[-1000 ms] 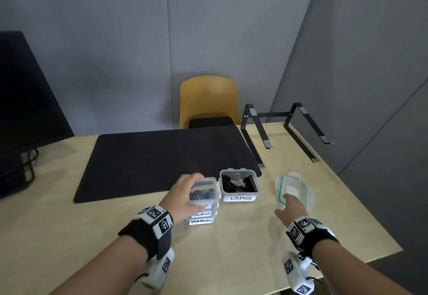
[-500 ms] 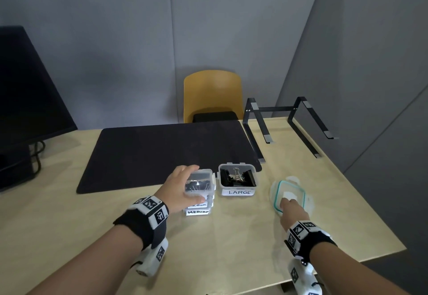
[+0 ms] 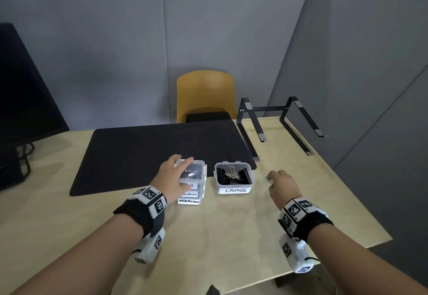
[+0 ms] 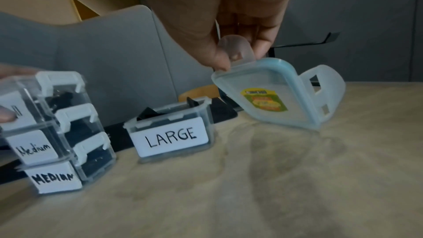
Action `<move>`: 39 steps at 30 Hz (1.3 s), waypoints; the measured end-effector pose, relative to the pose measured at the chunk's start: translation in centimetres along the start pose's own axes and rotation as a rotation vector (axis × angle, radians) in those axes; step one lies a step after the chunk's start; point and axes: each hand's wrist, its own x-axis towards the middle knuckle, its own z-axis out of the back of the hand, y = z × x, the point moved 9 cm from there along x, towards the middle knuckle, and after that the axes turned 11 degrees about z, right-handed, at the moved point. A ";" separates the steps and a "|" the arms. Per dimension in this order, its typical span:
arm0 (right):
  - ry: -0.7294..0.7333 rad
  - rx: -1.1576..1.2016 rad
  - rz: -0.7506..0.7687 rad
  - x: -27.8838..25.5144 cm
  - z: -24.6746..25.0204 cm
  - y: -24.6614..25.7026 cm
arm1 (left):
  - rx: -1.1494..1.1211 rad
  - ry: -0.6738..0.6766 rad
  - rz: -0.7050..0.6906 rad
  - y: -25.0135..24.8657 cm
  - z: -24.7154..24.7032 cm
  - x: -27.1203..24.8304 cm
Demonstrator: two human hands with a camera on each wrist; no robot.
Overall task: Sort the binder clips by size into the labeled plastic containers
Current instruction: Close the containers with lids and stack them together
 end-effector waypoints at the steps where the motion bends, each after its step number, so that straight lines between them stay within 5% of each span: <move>1: -0.015 0.006 0.011 0.2 0.5 0.4 | 0.007 -0.026 -0.019 -0.3 0.3 -0.1; 9: -0.267 0.047 0.107 1.1 7.3 4.8 | 0.129 -0.196 -0.125 -2.4 1.1 -0.3; 14: -0.322 0.177 0.007 1.2 10.3 5.8 | 0.052 -0.257 -0.273 -4.8 1.8 -1.9; 18: -0.346 0.261 -0.056 1.4 10.3 5.4 | -0.148 -0.074 -0.324 -7.4 -0.1 -3.5; 23: -0.334 0.499 -0.137 3.3 7.8 3.1 | -0.089 0.124 -0.243 -9.3 -3.8 -3.7; 28: -0.312 0.890 -0.345 4.4 3.8 -0.8 | -0.305 0.318 0.036 -7.8 -7.0 -2.2; 39: -0.187 1.329 -0.486 4.6 -5.0 -3.1 | -0.591 0.239 0.330 -6.0 -11.0 2.0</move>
